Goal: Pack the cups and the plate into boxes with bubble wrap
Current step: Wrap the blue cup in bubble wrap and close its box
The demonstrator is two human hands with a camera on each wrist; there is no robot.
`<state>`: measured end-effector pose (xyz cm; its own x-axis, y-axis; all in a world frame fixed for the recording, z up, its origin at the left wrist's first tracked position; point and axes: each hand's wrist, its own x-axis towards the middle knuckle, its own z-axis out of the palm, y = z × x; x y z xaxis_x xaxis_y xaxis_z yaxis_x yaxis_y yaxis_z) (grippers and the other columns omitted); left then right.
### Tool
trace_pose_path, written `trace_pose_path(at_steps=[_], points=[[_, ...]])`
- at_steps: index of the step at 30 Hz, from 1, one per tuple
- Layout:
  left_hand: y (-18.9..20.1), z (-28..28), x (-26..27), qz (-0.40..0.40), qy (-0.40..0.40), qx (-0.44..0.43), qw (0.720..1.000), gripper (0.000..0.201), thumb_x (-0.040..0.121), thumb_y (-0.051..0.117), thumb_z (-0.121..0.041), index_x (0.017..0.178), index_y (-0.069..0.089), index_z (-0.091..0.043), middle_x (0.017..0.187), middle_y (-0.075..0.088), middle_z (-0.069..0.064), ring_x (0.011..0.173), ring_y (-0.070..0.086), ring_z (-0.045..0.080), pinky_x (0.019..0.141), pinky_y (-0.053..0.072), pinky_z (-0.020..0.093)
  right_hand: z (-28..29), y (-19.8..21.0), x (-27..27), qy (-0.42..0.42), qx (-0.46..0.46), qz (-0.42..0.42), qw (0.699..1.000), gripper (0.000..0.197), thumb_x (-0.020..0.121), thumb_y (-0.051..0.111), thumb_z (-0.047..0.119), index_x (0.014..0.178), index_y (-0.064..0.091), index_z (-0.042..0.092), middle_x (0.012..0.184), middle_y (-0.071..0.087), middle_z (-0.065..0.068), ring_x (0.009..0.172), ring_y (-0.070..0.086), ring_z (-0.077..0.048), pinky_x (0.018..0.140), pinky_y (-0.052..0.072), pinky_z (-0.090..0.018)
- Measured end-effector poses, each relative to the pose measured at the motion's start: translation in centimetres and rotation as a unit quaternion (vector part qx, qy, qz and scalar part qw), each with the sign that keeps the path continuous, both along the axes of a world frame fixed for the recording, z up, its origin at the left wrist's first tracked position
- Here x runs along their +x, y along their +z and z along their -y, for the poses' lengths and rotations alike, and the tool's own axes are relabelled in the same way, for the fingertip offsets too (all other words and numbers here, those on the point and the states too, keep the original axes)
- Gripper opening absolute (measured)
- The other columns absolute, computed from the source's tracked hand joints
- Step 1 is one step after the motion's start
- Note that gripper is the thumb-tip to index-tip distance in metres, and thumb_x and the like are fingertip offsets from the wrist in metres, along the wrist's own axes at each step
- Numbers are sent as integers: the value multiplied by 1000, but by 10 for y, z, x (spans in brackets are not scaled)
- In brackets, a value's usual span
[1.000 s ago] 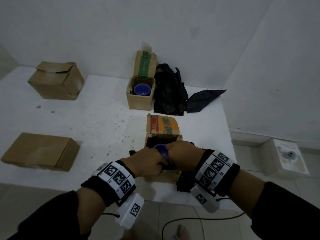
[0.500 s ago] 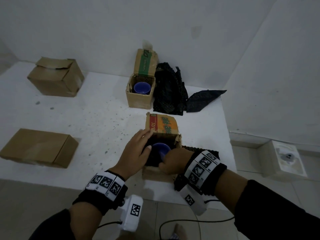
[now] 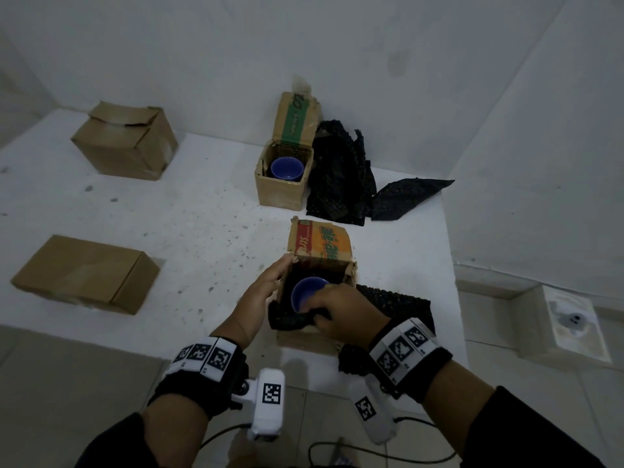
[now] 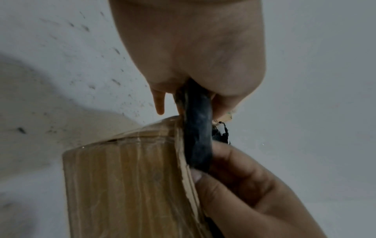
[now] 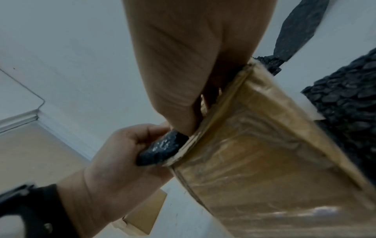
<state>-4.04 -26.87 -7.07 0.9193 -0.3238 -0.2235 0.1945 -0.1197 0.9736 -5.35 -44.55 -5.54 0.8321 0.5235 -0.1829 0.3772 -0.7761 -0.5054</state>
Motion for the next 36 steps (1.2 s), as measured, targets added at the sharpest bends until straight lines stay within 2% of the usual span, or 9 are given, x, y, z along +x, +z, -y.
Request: trace_pose_path(at_steps=[4,9,14,23,26,28,30,34,36], points=[[-11,-4,-3,-12,12,-9,1000,55,88,17,-53,139,35,-41,146,33,-23,135,29,-1,115,21,38,18,4,2,54,-107,106,987,53,76,25,33,82,73,11,83,63,-10,73,48,-28,77,36,-39],[-9,1,-4,-18,17,-1,1000,50,97,7,-50,140,31,-40,146,31,-24,136,26,-1,117,18,41,18,5,8,42,-208,94,973,68,81,9,45,92,59,1,89,58,-13,76,36,-23,82,26,-35],[-6,4,-4,-17,13,16,1000,56,91,11,-53,143,25,-37,149,24,-22,137,22,-1,116,17,36,-2,12,15,94,-353,42,930,51,96,27,43,103,64,8,113,59,-10,98,46,-25,98,24,-40],[-2,9,-6,-25,27,-3,999,46,102,12,-29,145,24,-25,151,22,-15,131,21,-7,110,17,21,-10,30,-6,60,-218,-8,974,59,99,27,47,52,36,14,49,36,-1,45,34,-14,48,29,-26],[-3,9,-6,-22,22,-6,1000,45,102,13,-28,146,23,-24,151,22,-14,133,21,-5,111,18,20,-9,17,-15,15,-195,-69,978,65,96,22,57,50,38,14,46,36,-2,47,33,-13,82,43,-33],[-3,9,-6,-17,18,-9,1000,45,102,13,-26,146,22,-23,152,21,-13,132,21,-6,109,19,18,-11,13,-10,-24,-189,-141,972,67,94,22,61,50,41,14,46,39,-1,55,41,-13,111,22,-35],[-3,8,-5,-10,12,-6,1000,45,102,13,-25,146,21,-22,152,20,-12,133,21,-6,111,19,19,-15,13,-3,-43,-197,-173,964,68,93,22,63,51,42,14,48,41,-1,70,54,-19,114,14,-34],[-5,5,-4,-3,0,5,1000,46,101,14,-27,146,21,-24,154,18,-13,135,18,-4,114,16,25,-19,19,0,-64,-175,-59,981,55,98,35,47,61,49,9,57,43,-2,55,43,-18,58,38,-25],[-5,5,-4,2,-5,10,1000,46,100,15,-29,146,21,-25,154,17,-14,136,16,-4,116,15,28,-22,16,-4,-138,-92,2,986,31,93,46,35,98,56,6,91,54,-8,78,53,-23,65,42,-28]])
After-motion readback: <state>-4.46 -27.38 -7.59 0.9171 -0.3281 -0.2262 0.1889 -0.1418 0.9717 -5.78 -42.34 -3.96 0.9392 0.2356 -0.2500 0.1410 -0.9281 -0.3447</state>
